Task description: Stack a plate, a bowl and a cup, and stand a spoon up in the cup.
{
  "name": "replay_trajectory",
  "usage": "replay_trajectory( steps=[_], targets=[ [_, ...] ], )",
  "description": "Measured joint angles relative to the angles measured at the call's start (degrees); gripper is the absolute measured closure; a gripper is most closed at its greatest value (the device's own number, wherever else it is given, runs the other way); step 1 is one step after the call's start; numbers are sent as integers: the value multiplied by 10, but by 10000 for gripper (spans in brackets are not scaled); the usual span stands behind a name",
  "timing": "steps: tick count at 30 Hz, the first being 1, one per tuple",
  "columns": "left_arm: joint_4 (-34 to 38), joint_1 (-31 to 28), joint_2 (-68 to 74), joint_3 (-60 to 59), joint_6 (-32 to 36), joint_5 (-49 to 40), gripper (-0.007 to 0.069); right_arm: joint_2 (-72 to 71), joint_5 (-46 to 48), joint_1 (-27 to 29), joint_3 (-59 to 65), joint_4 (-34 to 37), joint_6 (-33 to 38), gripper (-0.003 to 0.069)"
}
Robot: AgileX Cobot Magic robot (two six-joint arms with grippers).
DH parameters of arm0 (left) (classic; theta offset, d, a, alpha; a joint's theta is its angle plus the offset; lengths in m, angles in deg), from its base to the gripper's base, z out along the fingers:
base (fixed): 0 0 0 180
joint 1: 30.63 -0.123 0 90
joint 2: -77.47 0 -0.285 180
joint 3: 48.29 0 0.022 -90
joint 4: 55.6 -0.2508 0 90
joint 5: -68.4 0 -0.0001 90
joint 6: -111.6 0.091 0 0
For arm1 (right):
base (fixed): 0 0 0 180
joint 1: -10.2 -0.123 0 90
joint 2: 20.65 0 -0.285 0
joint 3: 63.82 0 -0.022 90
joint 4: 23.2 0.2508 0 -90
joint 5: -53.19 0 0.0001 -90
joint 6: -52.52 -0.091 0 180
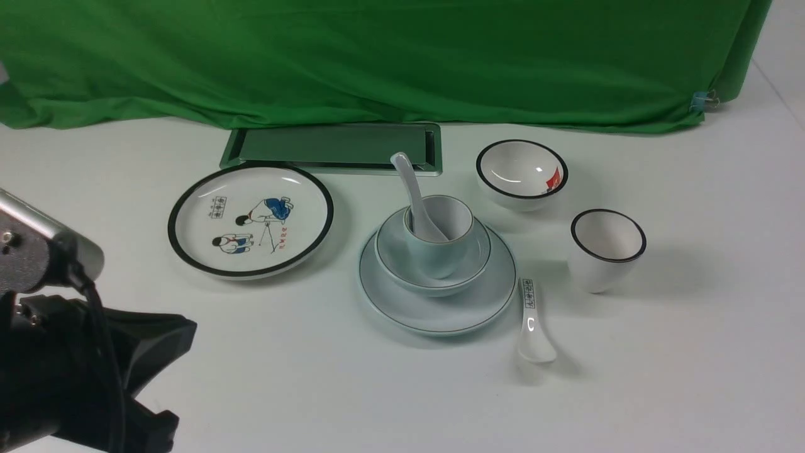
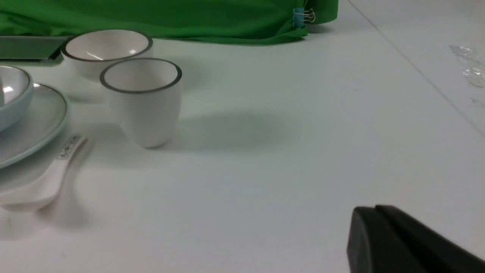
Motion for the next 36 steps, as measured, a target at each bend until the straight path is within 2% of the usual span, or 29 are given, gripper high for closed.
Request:
replay_trajectory(
  steps=[20, 21, 22, 26, 27, 30, 32, 36],
  targets=[
    [-9, 0, 0, -13, 0, 20, 655, 0, 0, 0, 0, 0, 0, 600],
    [-35, -1, -8, -33, 0, 50, 655, 0, 1, 0, 0, 0, 0, 595],
    [-37, -2, -11, -38, 0, 59, 655, 0, 1, 0, 0, 0, 0, 594],
    [-53, -31, -74, -128, 0, 213, 655, 0, 1, 0, 0, 0, 0, 578],
    [-53, -35, -78, -138, 0, 221, 655, 0, 1, 0, 0, 0, 0, 576],
    [-55, -76, -168, -221, 0, 357, 655, 0, 1, 0, 0, 0, 0, 566],
    [-55, -90, -194, -243, 0, 379, 655, 0, 1, 0, 0, 0, 0, 561],
    [-55, -174, -309, -318, -6, 393, 655, 0, 1, 0, 0, 0, 0, 547]
  ],
)
